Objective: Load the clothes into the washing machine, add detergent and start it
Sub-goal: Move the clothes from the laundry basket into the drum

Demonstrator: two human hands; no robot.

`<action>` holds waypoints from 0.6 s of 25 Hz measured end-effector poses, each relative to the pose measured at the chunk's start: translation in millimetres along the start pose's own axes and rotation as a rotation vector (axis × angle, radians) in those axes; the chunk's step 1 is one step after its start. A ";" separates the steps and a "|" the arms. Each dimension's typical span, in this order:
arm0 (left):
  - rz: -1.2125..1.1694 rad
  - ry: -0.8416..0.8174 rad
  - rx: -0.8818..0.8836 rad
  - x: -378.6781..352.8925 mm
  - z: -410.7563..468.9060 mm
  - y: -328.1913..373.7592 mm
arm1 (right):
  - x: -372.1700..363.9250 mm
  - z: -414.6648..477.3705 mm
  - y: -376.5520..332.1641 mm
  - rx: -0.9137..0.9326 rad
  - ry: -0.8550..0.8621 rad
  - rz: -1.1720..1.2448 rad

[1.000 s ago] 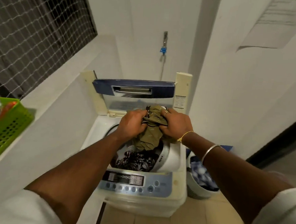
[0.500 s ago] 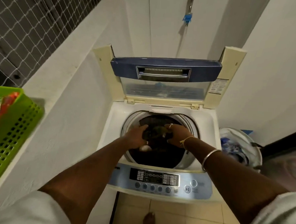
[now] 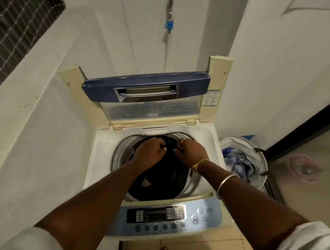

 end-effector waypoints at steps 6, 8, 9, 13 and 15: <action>-0.052 0.053 -0.209 -58.0 55.9 116.3 | 40.2 -15.6 90.7 -0.140 0.279 0.088; -0.051 0.023 -0.251 -85.9 76.9 153.1 | 52.2 -17.4 134.5 -0.195 0.312 0.114; -0.042 -0.002 -0.263 -100.2 87.9 168.7 | 57.1 -16.9 156.7 -0.215 0.313 0.122; -0.026 -0.104 -0.238 -170.2 136.4 228.1 | 69.4 -6.8 261.6 -0.225 0.253 0.104; 0.002 -0.139 -0.200 -207.0 158.9 250.5 | 68.3 -0.5 312.6 -0.203 0.203 0.083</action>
Point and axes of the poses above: each hand's wrist, its own z-axis towards the middle knuckle, its own x-axis out of the back of the hand, y = z × x, the point moved 1 cm from there along z, towards the middle knuckle, and after that the axes turned 1 degree about -x, right-handed, at the moved point
